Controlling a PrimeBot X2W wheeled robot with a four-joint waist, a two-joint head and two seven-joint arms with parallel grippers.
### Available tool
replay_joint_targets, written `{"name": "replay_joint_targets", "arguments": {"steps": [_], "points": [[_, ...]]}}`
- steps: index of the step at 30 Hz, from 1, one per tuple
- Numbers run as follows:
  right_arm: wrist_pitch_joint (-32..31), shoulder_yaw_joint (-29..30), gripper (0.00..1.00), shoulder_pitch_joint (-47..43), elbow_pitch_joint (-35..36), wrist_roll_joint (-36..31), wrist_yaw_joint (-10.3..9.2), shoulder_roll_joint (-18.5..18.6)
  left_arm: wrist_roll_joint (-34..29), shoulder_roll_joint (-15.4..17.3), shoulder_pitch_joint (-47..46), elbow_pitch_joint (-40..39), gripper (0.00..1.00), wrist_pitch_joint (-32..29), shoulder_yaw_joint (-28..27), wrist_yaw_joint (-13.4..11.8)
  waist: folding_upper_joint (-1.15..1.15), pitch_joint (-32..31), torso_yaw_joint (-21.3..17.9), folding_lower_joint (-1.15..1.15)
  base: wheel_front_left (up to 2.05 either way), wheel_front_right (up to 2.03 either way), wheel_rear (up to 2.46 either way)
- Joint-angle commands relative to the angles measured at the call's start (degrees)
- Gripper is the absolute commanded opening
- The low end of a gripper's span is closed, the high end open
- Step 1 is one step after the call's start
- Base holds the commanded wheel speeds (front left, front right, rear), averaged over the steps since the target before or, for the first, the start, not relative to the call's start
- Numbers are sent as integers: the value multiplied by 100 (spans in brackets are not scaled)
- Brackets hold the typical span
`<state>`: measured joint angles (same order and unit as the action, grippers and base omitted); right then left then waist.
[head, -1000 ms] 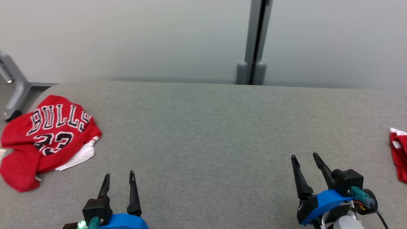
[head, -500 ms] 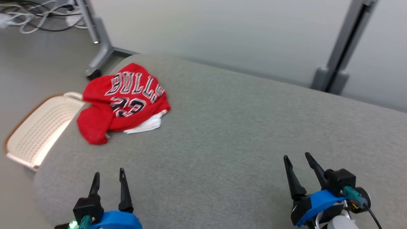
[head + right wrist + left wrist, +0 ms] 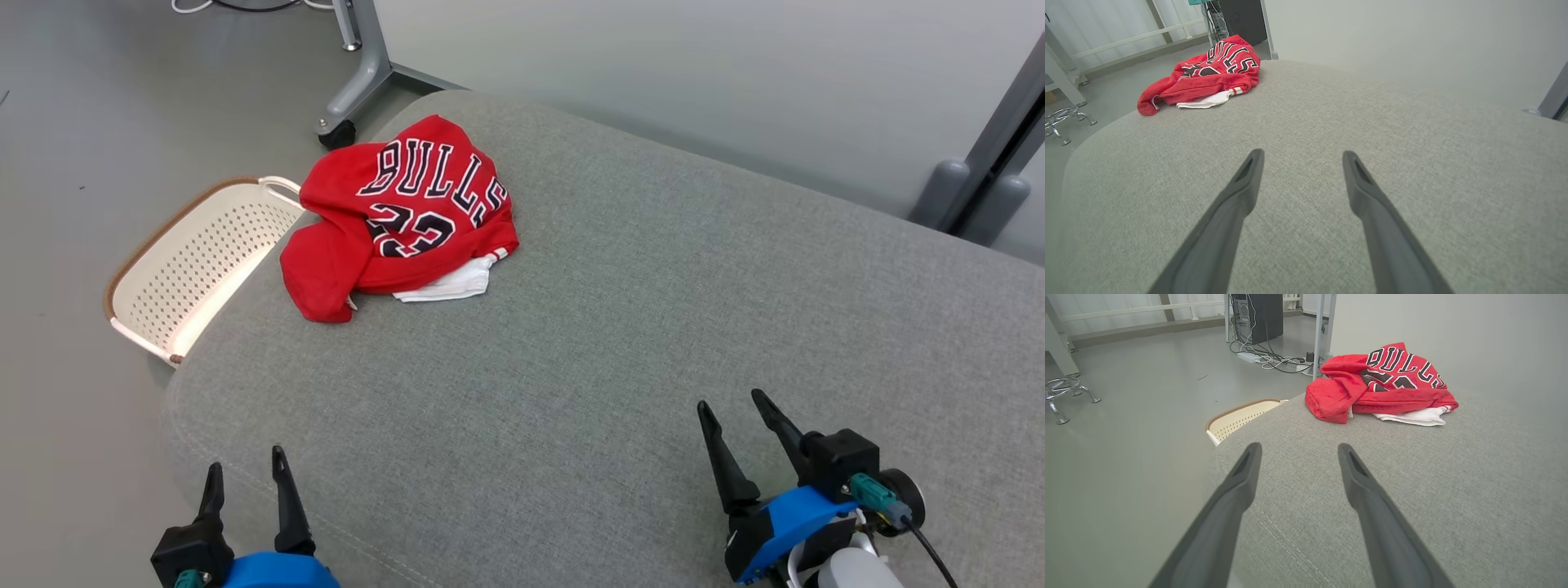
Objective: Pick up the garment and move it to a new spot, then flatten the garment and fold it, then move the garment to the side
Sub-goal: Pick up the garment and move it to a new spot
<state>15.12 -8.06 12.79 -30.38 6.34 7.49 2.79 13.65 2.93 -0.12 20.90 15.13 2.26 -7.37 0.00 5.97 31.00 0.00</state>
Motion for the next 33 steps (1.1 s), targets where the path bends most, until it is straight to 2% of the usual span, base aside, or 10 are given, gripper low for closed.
{"name": "replay_joint_targets", "arguments": {"steps": [1, 4, 9, 17, 27, 33], "points": [[3, -5, 100, 90, -12, -21, 1, 26, 26, -6, -17, 30, 100, 3, -50, 2, 0, 25, 2, 0, 0, 0, 0], [3, 4, 100, 124, 41, -109, 1, 25, 48, -6, -252, 178, 100, 3, -96, 91, 0, 122, -21, 0, 0, 0, 0], [3, -39, 100, 276, 143, -289, 1, 52, -2, -8, -814, 459, 100, 3, -403, 181, 0, 534, -273, 0, 0, 0, 0], [3, -488, 100, 685, 598, -280, 1, 371, -222, 35, -2032, 1042, 100, 3, -844, 291, 0, 1330, -772, 0, 0, 0, 0], [-3, -807, 100, 1059, 1009, -129, -1, 751, -361, 442, -3529, 2274, 100, 3, -1116, 361, 0, 2107, -1360, 0, 0, 0, 0], [-10, -827, 100, 1165, 1125, -80, -5, 890, -272, 739, -4191, 3328, 100, 1, -1218, 479, 0, 2372, -1636, 0, 0, 0, 0]]}}
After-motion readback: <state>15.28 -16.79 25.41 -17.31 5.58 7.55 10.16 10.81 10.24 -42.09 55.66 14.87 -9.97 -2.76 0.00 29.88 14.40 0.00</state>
